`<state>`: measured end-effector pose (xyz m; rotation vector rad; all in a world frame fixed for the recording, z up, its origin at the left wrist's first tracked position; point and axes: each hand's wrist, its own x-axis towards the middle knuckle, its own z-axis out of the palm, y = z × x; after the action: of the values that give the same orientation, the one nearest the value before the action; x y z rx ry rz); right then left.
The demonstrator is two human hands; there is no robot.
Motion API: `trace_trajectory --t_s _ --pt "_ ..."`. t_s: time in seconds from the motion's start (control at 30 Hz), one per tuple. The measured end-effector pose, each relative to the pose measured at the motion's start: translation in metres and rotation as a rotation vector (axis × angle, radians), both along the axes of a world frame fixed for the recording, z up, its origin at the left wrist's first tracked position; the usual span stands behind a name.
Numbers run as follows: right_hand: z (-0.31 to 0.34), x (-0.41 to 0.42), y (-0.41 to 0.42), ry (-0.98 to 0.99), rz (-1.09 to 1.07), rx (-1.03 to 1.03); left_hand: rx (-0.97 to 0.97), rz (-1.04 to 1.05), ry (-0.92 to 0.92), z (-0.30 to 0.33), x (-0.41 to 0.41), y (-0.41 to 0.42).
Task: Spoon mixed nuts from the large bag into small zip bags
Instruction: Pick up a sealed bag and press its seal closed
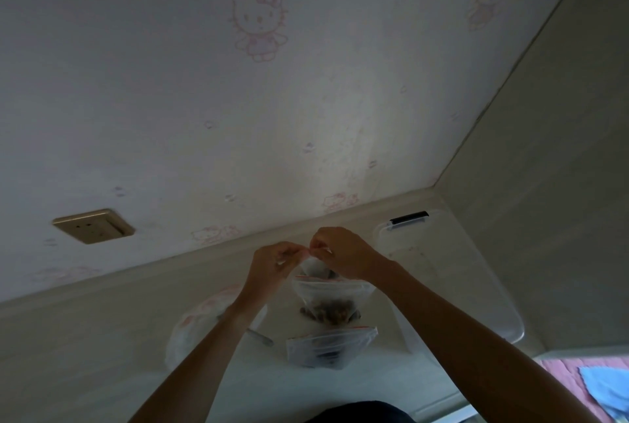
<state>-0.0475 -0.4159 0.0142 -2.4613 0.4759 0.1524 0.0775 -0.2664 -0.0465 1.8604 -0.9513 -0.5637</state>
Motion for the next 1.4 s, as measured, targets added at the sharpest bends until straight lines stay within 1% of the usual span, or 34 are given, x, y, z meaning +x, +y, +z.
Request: trace_trajectory --t_s 0.3,0.47,0.57,0.83,1.2,1.4 --pt "0.001 -0.003 0.006 -0.015 0.017 -0.055 0.003 0.008 -0.002 -0.003 -0.004 0.003" --pt "0.001 -0.010 0.000 0.004 0.059 -0.130 0.023 0.010 0.035 -0.002 0.002 0.005" --pt "-0.001 -0.018 -0.006 0.001 0.071 -0.163 0.028 0.007 0.027 -0.003 0.002 0.007" --pt "-0.004 -0.044 -0.026 -0.005 0.013 -0.142 0.042 0.003 0.012 -0.003 0.006 0.012" --pt "0.005 -0.081 -0.037 0.125 0.017 -0.197 0.070 -0.004 0.028 -0.002 0.004 0.010" --pt "0.000 -0.093 -0.039 0.091 -0.064 -0.139 0.078 -0.033 0.029 0.003 -0.001 0.008"
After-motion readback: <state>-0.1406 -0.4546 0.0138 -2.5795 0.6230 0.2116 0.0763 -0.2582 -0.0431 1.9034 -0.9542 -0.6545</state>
